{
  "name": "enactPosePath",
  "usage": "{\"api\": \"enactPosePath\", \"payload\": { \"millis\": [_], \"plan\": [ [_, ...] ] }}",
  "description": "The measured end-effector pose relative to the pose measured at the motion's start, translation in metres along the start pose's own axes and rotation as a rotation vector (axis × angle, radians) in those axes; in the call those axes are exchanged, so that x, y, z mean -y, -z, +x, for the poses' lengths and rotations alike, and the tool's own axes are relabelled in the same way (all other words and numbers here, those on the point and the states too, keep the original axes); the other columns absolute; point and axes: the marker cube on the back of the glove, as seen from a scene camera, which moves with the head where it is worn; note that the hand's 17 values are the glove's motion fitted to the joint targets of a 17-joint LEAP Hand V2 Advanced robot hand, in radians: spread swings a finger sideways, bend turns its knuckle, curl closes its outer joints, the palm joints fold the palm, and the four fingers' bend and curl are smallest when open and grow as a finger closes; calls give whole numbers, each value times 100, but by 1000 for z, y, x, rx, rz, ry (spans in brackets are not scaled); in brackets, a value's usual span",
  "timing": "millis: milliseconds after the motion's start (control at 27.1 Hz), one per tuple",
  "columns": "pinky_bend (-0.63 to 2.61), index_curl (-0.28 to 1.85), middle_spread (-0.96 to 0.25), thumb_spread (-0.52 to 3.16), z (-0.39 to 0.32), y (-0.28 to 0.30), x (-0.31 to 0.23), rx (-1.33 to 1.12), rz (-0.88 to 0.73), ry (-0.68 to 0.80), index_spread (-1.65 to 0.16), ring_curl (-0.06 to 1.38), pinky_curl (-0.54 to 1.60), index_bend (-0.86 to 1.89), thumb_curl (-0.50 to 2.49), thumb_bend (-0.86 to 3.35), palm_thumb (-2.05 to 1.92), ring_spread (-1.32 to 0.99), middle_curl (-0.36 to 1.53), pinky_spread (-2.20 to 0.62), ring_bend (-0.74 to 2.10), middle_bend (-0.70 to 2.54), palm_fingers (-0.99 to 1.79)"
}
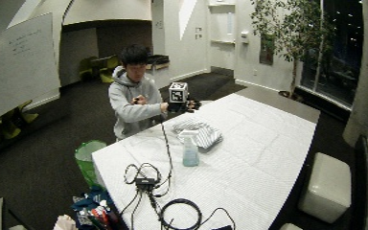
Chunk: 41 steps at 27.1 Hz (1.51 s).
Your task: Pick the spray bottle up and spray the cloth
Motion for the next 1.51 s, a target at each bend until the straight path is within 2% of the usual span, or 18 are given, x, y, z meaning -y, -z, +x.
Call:
{"api": "enactPosePath", "payload": {
  "millis": [221, 554, 849, 1513],
  "plan": [
    [45, 6, -1, 64, 0, 0, 1, 7, 10, 6, -24, 6, 15, 13, 17, 30, 57, 4, 8, 17, 22, 20, 2],
    [48, 11, -1, 85, 4, 0, -2, 26, 67, 16, -30, 10, 21, 14, 24, 22, 62, 6, 15, 22, 24, 21, -1],
    [47, 14, -1, 94, 13, 1, -14, 61, 218, -1, -32, 13, 24, 14, 29, 16, 65, 6, 20, 23, 27, 22, -2],
    [49, 16, -1, 99, 96, 8, -48, 291, 676, -138, -31, 18, 29, 12, 36, 4, 72, 5, 26, 24, 29, 22, -4]
  ]
}}
